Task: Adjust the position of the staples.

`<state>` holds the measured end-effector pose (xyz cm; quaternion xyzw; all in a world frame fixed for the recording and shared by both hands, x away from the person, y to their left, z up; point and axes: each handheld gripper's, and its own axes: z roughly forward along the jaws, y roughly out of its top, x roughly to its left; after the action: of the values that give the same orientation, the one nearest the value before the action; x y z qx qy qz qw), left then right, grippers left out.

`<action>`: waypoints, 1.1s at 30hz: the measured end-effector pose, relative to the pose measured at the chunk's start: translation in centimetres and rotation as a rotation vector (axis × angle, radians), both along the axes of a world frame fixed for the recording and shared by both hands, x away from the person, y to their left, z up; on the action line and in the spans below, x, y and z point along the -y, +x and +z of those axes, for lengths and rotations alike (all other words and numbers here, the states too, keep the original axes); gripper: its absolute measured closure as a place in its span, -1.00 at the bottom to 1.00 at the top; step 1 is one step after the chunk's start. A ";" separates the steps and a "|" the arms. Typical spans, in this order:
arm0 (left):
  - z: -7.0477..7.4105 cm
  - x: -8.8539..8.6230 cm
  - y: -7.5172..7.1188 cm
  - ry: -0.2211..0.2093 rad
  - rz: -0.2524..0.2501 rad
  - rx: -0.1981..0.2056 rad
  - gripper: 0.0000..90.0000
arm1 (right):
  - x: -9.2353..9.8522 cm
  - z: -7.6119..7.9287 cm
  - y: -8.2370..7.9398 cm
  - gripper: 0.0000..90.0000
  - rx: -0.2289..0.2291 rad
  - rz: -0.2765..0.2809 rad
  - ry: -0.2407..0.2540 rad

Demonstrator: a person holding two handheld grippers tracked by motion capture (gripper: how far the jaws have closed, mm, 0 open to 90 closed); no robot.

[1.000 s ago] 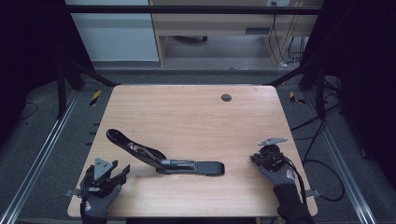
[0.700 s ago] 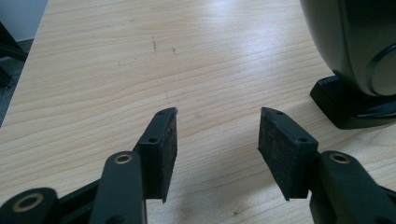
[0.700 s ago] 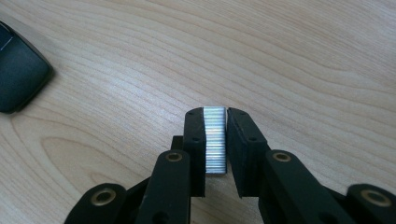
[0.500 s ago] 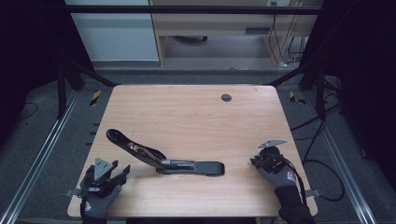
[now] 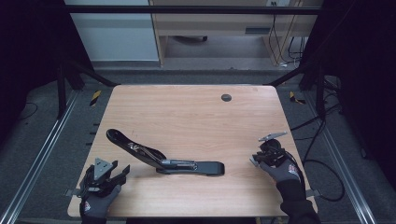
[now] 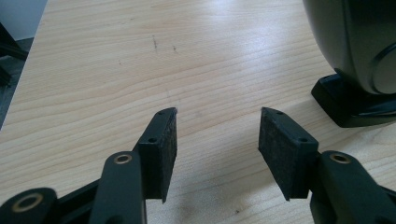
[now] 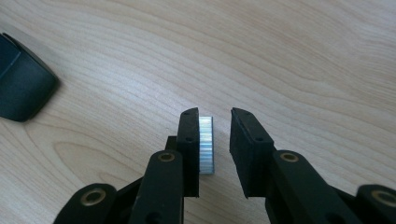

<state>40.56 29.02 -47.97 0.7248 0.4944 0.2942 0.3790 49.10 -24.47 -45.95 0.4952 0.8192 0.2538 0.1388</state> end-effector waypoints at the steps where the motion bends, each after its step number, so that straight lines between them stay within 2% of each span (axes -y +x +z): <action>1: 0.0 0.0 0.0 0.002 -0.001 0.000 0.03 | -0.1 -0.1 0.0 0.64 -0.004 0.000 -0.004; 17: -0.1 0.0 0.0 0.006 -0.006 -0.006 0.03 | -0.6 -1.2 0.4 0.67 -0.030 0.017 -0.014; 33: -0.1 0.0 0.1 0.006 -0.004 -0.007 0.03 | -0.9 -1.5 0.5 0.73 -0.044 0.020 -0.021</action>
<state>40.61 29.00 -48.05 0.7279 0.4934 0.2925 0.3756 49.60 -23.59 -47.47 0.4911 0.8296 0.2354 0.1234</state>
